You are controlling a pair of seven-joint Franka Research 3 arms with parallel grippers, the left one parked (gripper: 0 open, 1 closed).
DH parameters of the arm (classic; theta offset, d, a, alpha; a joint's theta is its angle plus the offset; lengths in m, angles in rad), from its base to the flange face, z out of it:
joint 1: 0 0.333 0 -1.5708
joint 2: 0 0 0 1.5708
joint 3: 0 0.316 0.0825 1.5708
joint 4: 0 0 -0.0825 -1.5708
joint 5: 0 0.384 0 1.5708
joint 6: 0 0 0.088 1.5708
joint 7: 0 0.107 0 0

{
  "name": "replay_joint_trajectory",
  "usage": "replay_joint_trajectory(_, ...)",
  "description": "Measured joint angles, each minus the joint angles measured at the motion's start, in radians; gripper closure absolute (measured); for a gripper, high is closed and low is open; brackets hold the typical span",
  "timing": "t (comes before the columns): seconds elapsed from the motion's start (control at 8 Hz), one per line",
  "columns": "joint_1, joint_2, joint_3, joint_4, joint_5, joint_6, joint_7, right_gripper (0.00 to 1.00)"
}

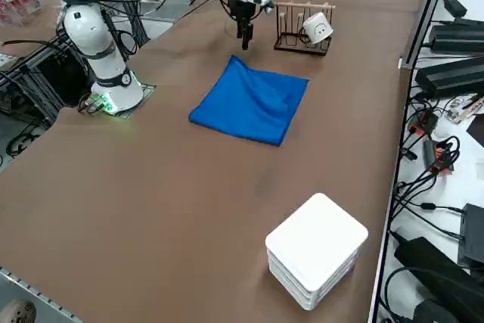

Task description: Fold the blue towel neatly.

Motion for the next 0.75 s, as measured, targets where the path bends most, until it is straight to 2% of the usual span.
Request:
replay_joint_trajectory(0.12,-0.033,0.000,-0.011,0.057,0.000,-0.052,0.030,0.00)
replay_joint_trajectory(0.38,-0.154,0.009,-0.021,0.146,0.001,-0.096,0.119,0.01)
replay_joint_trajectory(0.75,-0.227,0.120,-0.028,0.231,0.000,-0.037,0.381,0.06)
